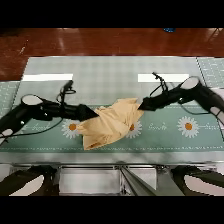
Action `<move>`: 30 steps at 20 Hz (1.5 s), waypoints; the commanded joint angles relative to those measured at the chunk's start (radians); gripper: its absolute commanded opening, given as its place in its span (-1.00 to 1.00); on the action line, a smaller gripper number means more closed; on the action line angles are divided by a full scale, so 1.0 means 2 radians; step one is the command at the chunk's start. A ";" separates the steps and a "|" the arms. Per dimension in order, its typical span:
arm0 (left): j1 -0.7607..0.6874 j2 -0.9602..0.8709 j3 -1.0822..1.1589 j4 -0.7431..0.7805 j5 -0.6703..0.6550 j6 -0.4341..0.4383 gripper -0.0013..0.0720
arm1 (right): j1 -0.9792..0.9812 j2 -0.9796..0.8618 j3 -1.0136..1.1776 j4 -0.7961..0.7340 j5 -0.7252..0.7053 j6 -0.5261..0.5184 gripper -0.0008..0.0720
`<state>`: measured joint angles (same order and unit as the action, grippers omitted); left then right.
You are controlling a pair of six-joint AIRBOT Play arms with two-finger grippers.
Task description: Fold the shirts.
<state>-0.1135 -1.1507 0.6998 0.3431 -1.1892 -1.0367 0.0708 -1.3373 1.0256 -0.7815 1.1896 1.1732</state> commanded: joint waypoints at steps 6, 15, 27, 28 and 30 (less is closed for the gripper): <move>0.221 0.085 0.326 0.004 -0.030 -0.098 -0.92 | -0.153 0.127 0.387 -0.008 0.018 0.042 -0.92; 0.310 0.198 0.524 0.185 -0.077 -0.149 -0.92 | -0.198 0.282 0.493 -0.196 0.031 0.110 -0.92; 0.151 0.298 0.463 0.520 -0.153 -0.262 -0.92 | -0.101 0.364 0.395 -0.422 0.216 0.189 -0.92; 0.151 0.298 0.426 0.484 -0.152 -0.261 -0.91 | -0.097 0.364 0.359 -0.418 0.224 0.189 -0.92; 0.151 0.298 0.342 0.410 -0.142 -0.260 -0.92 | -0.096 0.364 0.273 -0.412 0.218 0.189 -0.92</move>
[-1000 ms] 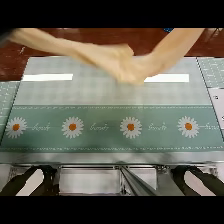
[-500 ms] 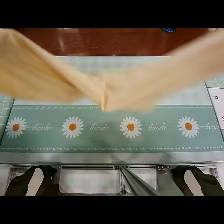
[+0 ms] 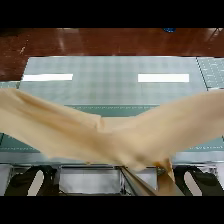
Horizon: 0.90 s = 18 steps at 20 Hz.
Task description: Fold the shirts.
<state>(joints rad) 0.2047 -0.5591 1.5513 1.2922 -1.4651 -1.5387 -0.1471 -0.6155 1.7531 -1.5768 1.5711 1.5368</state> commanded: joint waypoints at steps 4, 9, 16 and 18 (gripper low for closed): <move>-0.010 -0.013 -0.262 -0.159 0.117 0.032 -0.92 | 0.013 -0.010 -0.283 0.025 -0.069 0.009 -0.92; -0.044 -0.176 -0.299 -0.166 0.254 0.066 -0.92 | 0.013 -0.150 -0.338 0.084 -0.202 -0.002 -0.92; -0.084 -0.462 -0.077 -0.120 0.291 0.031 -0.92 | -0.010 -0.391 -0.253 0.150 -0.261 -0.009 -0.92; -0.092 -0.513 0.003 -0.033 0.252 -0.041 -0.92 | -0.038 -0.430 -0.233 0.198 -0.257 -0.009 -0.92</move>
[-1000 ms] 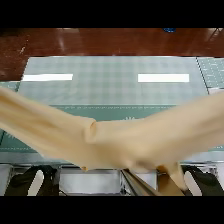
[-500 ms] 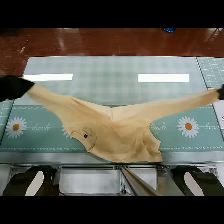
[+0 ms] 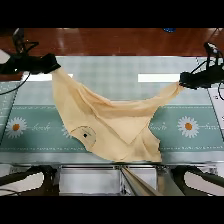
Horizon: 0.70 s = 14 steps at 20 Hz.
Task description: Fold the shirts.
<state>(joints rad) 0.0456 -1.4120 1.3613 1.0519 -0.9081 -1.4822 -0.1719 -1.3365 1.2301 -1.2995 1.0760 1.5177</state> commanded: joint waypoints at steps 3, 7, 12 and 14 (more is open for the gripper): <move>-0.016 -0.127 0.164 0.114 -0.074 -0.083 -0.92 | -0.065 -0.089 0.029 0.118 -0.019 -0.012 -0.92; -0.016 -0.128 0.167 0.118 -0.132 -0.083 0.43 | -0.095 -0.090 0.029 0.118 -0.008 -0.024 -0.92; -0.027 -0.105 0.105 0.124 -0.321 -0.065 0.43 | -0.103 -0.090 0.029 0.103 0.014 -0.045 -0.92; -0.049 -0.059 0.023 0.124 -0.307 -0.062 0.43 | -0.103 -0.090 0.029 0.103 0.017 -0.047 -0.92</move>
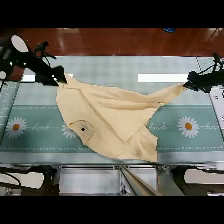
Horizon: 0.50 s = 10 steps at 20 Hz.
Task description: Fold the shirts.
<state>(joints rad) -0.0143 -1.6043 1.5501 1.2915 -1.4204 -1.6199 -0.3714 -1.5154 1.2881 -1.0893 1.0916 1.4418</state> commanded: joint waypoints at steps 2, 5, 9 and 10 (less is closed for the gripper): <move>-0.037 0.090 -0.159 0.005 -0.021 0.007 0.43 | -0.004 -0.001 0.000 -0.003 0.013 -0.016 -0.92; -0.046 0.155 -0.266 -0.012 -0.013 0.005 0.43 | -0.004 -0.001 0.000 -0.010 0.014 -0.019 -0.92; -0.069 0.200 -0.381 -0.085 -0.011 -0.006 0.43 | -0.004 -0.001 0.000 -0.010 0.014 -0.023 -0.92; -0.083 0.200 -0.401 -0.107 -0.006 -0.007 0.43 | -0.004 -0.001 0.000 -0.010 0.014 -0.023 -0.92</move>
<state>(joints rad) -0.1345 -1.2533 0.8936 1.1934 -1.4418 -1.6230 -0.3779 -1.5166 1.2881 -1.1076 1.1164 1.4025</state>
